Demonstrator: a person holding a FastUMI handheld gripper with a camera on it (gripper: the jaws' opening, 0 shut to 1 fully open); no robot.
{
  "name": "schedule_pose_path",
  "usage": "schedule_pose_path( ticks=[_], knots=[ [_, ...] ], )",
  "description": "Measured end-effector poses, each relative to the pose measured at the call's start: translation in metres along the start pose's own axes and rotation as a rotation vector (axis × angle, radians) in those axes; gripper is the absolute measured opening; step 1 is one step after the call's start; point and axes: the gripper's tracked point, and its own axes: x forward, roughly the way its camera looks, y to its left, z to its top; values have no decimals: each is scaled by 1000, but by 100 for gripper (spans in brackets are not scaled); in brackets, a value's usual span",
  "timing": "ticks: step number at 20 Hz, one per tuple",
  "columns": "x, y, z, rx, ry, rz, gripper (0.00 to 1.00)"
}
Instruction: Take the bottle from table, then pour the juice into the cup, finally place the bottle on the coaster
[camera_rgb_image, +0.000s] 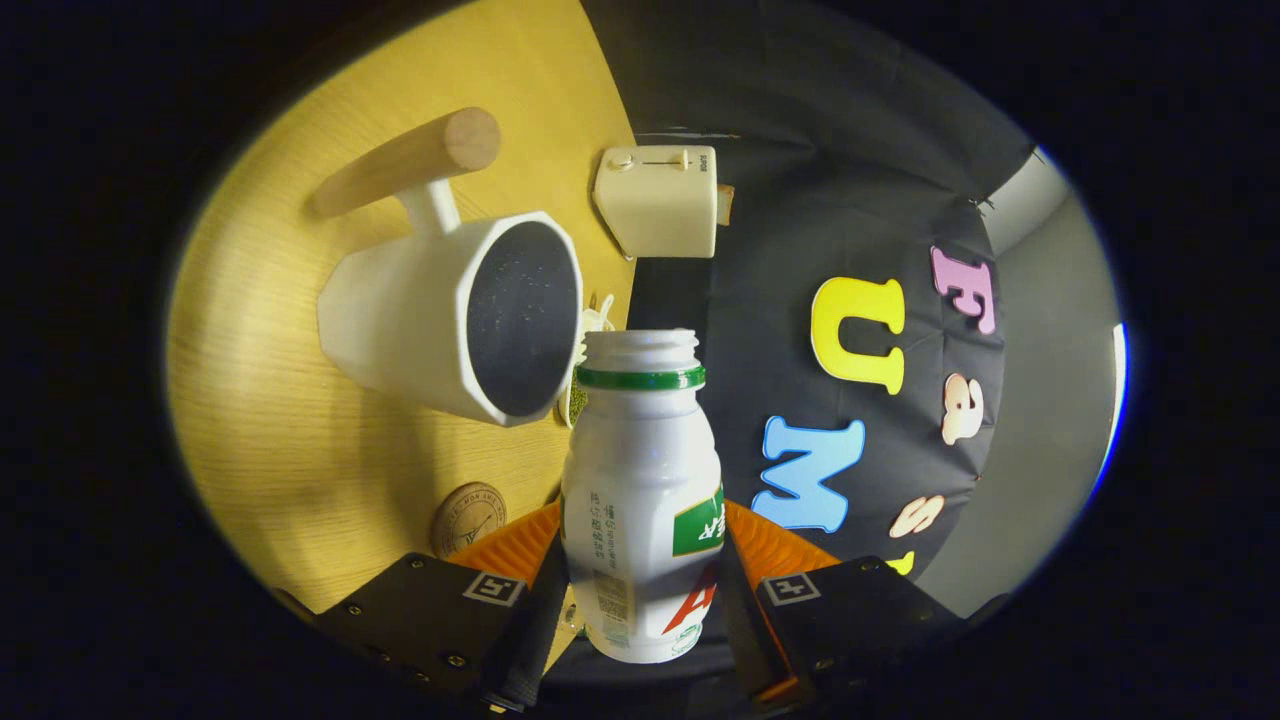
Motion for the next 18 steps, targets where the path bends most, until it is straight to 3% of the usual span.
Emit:
schedule_pose_path(
  ticks=[6,18],
  knots=[
    [-1,-4,-6,151,-3,5,71],
    [-7,-17,-20,640,-45,26,71]
  ],
)
